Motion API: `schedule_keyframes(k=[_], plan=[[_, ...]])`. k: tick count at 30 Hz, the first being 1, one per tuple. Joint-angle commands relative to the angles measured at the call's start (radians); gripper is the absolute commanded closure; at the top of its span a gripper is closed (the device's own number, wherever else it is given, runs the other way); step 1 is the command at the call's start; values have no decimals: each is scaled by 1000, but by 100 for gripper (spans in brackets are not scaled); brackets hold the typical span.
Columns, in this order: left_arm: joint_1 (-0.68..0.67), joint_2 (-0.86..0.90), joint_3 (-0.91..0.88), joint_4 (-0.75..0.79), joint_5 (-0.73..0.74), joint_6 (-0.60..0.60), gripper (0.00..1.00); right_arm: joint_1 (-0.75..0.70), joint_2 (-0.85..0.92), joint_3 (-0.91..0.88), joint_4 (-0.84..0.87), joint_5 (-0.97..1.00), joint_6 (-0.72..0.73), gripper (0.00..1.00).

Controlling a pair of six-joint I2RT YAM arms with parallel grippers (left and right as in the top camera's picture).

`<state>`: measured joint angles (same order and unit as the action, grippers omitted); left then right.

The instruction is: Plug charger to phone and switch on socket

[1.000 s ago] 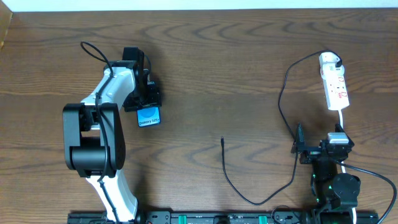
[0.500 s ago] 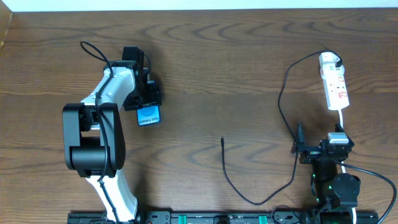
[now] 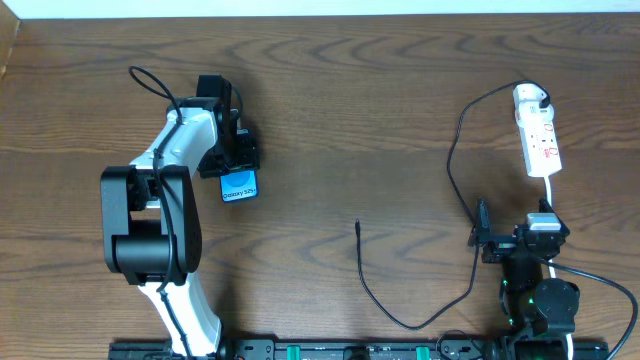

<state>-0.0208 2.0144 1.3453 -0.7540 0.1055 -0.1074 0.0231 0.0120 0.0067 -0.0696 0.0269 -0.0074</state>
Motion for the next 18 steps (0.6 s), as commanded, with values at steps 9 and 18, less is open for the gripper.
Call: schedule_keyframes(k=[9, 18], plan=[[2, 41, -7, 3, 18, -2, 6, 5, -6, -1, -3, 11, 11, 1], [2, 41, -7, 5, 18, -2, 4, 5, -6, -1, -3, 11, 11, 1]])
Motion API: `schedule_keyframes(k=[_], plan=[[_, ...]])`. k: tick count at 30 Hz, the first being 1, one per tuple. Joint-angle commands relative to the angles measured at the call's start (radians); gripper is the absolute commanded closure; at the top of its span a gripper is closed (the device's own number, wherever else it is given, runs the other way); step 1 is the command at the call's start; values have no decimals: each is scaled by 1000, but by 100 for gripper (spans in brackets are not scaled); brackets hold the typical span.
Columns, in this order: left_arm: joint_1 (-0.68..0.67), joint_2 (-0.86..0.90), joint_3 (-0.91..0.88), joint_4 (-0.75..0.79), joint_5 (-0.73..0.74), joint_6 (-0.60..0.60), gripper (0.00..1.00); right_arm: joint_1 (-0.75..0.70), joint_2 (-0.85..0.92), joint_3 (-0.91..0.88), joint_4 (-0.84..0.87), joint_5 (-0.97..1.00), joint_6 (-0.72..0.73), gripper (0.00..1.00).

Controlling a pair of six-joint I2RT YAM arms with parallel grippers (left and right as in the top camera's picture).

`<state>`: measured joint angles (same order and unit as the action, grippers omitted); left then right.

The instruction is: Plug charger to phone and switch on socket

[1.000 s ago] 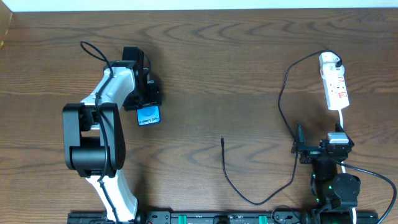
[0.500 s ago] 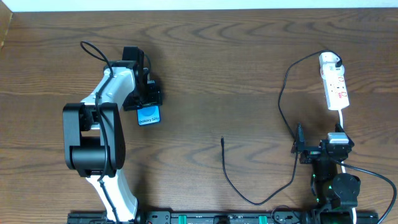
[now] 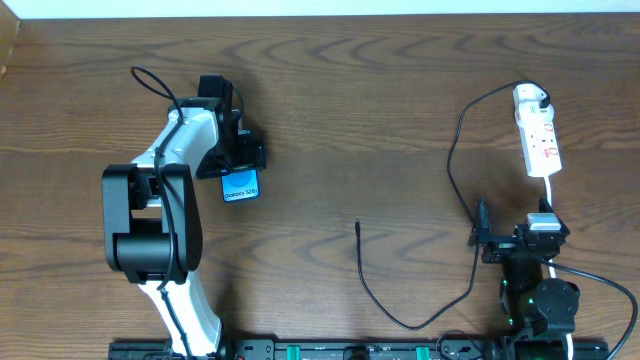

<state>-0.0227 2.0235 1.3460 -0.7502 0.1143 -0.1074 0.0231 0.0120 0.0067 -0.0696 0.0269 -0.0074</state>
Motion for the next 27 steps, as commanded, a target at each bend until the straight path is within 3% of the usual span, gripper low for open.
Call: schedule_keyframes(k=[1, 27], plan=[[3, 32, -8, 4, 9, -2, 4, 5, -6, -1, -3, 11, 10, 1], [3, 32, -8, 55, 5, 34, 3, 5, -6, -1, -3, 11, 10, 1]])
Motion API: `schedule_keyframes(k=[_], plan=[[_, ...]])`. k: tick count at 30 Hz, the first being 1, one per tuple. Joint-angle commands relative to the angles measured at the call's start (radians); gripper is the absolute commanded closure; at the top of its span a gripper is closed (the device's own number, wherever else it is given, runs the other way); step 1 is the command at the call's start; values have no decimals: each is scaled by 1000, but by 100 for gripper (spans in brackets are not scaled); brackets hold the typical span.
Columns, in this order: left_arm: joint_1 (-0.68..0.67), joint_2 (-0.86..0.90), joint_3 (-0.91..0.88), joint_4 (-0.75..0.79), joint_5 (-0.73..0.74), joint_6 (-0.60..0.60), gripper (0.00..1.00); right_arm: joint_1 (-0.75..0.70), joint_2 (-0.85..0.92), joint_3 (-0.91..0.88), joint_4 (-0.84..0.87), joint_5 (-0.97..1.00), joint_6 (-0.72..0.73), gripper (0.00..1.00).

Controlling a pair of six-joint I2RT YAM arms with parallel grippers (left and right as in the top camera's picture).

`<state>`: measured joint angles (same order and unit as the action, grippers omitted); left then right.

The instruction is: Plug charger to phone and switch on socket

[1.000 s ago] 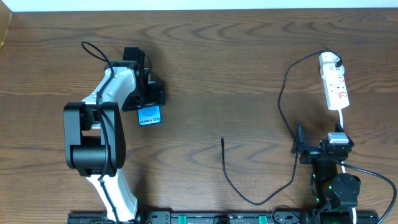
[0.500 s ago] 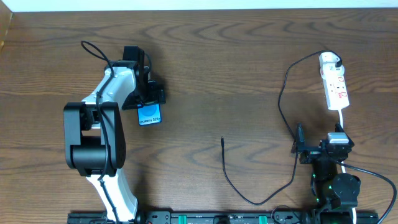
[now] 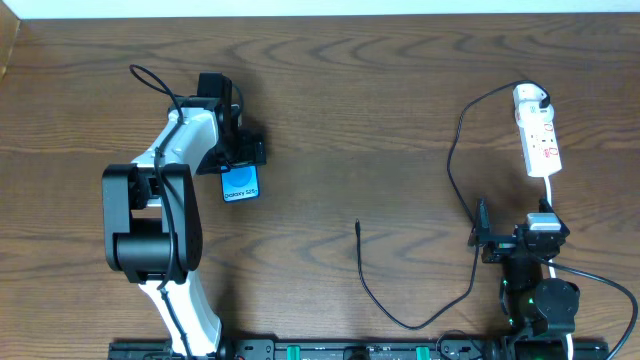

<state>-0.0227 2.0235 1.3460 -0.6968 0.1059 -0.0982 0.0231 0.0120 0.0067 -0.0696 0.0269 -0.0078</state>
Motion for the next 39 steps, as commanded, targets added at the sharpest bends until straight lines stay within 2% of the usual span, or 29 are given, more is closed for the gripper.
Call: schedule_keyframes(k=[1, 21, 39], plan=[[3, 32, -8, 1, 13, 33, 3, 5, -6, -1, -3, 11, 11, 1], [3, 56, -19, 3, 13, 53, 3, 5, -6, -1, -3, 11, 11, 1], [3, 64, -19, -16, -47, 42, 3, 5, -6, -1, -3, 11, 11, 1]])
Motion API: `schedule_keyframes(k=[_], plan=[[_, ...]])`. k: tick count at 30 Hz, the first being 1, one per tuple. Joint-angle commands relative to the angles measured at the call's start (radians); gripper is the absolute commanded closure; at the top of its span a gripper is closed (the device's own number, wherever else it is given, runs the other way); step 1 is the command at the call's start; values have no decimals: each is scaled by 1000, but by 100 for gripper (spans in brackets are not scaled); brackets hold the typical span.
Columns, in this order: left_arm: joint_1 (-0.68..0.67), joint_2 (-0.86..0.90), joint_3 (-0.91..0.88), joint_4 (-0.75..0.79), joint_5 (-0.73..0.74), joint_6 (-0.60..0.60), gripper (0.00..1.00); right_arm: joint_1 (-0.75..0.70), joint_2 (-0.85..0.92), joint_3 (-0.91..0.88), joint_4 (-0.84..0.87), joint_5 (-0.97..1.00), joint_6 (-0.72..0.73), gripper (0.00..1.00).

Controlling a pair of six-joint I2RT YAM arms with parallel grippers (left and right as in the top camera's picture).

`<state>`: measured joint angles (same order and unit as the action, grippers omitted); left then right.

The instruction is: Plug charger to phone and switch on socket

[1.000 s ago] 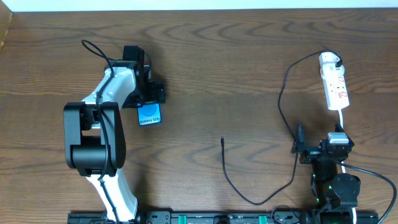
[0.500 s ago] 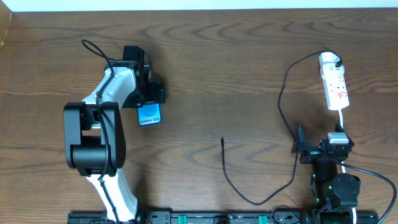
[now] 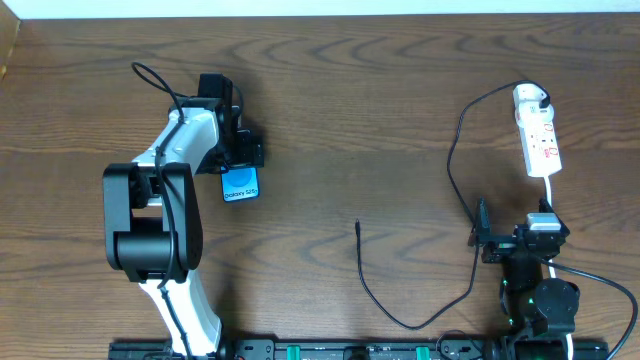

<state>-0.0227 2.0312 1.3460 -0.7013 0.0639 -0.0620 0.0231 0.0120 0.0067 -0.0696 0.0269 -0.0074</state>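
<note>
A phone (image 3: 240, 186) with a blue lit screen lies on the wooden table at the left. My left gripper (image 3: 243, 158) sits over its far end and seems shut on it; the wrist hides the fingertips. The black charger cable (image 3: 366, 290) ends in a free plug tip (image 3: 358, 225) at mid-table. From there it loops down and right, then up to the white socket strip (image 3: 538, 132) at the far right. My right gripper (image 3: 482, 240) rests near the front right beside the cable, its jaws seen edge-on.
The left arm's white body (image 3: 160, 215) stretches from the front edge up to the phone. The right arm's base (image 3: 538, 295) stands at the front right. The table's far edge (image 3: 320, 14) meets a white wall.
My left gripper stood over the phone's far end from the oldest moment on. It and the phone shifted a touch to the right, then stayed put. The right arm, the cable and the socket strip have kept their places throughout.
</note>
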Motion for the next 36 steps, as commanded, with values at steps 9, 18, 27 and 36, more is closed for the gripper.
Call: schedule_keyframes(k=[9, 18, 27, 36], plan=[[-41, 56, -19, -10, -51, 7, 3, 5, -6, -1, -3, 11, 11, 1], [-50, 56, -19, 0, -50, -3, 2, 5, -6, -1, -3, 11, 10, 1], [-50, 56, -20, -15, -51, 0, 2, 5, -6, -1, -3, 11, 11, 1], [-50, 56, -21, -31, -54, 14, 2, 5, -6, -1, -3, 11, 10, 1]])
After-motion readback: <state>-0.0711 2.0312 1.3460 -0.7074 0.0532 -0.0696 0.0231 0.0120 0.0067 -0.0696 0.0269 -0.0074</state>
